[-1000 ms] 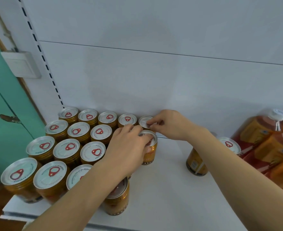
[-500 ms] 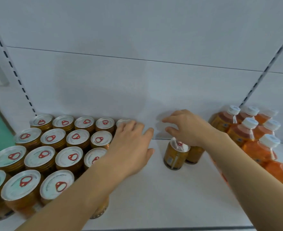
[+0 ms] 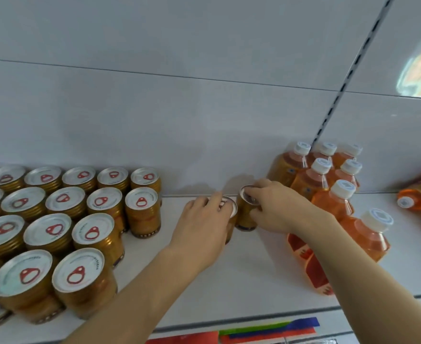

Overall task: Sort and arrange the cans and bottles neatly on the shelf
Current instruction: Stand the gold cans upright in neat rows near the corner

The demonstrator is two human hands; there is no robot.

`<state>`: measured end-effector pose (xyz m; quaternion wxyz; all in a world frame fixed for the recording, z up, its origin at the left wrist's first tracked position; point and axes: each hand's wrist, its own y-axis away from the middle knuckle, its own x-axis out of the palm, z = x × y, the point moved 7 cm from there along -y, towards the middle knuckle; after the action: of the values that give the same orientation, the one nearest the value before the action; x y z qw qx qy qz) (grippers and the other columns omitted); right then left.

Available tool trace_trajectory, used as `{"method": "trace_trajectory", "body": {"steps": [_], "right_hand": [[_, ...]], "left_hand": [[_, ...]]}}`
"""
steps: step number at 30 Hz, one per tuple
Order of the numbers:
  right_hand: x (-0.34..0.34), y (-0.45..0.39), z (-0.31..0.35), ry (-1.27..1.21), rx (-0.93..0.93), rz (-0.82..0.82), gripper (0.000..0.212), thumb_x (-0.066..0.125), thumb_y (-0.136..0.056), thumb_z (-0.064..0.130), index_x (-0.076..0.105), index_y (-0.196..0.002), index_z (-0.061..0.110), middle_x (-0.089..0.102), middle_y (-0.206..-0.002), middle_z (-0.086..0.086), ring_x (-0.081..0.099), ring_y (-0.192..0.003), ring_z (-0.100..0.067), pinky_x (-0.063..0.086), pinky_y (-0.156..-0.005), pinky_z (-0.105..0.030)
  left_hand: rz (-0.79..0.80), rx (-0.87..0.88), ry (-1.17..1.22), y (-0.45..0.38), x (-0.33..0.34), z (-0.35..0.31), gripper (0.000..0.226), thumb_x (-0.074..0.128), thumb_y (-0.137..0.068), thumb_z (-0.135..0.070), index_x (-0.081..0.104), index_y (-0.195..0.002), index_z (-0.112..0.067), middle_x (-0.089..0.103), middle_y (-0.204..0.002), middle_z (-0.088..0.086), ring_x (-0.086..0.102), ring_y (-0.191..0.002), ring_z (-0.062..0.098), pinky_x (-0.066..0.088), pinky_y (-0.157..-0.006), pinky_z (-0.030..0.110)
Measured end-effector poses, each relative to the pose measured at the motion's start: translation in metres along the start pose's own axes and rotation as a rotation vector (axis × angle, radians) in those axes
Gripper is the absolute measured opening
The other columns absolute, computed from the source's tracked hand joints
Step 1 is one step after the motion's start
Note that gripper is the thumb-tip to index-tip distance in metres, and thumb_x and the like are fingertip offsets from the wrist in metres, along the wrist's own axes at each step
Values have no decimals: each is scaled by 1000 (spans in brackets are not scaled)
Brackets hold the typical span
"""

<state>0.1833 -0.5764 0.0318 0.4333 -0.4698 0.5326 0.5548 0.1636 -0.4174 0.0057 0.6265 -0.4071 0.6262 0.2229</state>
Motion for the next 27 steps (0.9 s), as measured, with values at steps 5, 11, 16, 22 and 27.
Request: {"method": "trace_trajectory", "body": {"steps": [5,11,16,22,27], "right_hand": [[3,23,22,-68,-44,-82,43,54,-96,45,62,-137,34,54,-129,4,57,-115,-22,54,-93,-38],[22,61,67,-145,-115,-199,42,51,-96,52,59,-135,37,49,-131,10,50,-122,-19,52,-94,-36],[41,92,108,-251,-125,-283,44,52,-97,52,57,-138,37,46,-135,7,52,-119,-22,51,-91,-35],[53,123,158,-287,-93,-367,46,57,-102,45,49,-146,33,41,-145,3,51,-122,-25,53,-96,-35],[56,133,185,-306,-74,-429,47,58,-104,44,48,-148,34,42,-149,3,48,-125,-22,50,-98,-29]], "left_hand": [[-60,-56,48,46,-21,14,36,60,-98,-34,63,-132,-23,54,-147,1,53,-129,29,46,-107,45],[-1,-33,-81,84,-51,41,34,66,-94,-38,66,-127,-29,62,-136,-7,49,-130,23,42,-110,45],[19,-48,-71,102,-68,79,34,54,-102,-45,63,-133,-37,56,-143,-17,40,-137,14,36,-114,40],[25,-23,-123,106,-66,97,27,49,-105,-44,62,-127,-35,59,-134,-11,46,-129,19,39,-106,42],[-22,-73,-117,108,-61,110,27,51,-102,-48,67,-118,-33,60,-125,-9,48,-120,21,43,-99,43]]}}
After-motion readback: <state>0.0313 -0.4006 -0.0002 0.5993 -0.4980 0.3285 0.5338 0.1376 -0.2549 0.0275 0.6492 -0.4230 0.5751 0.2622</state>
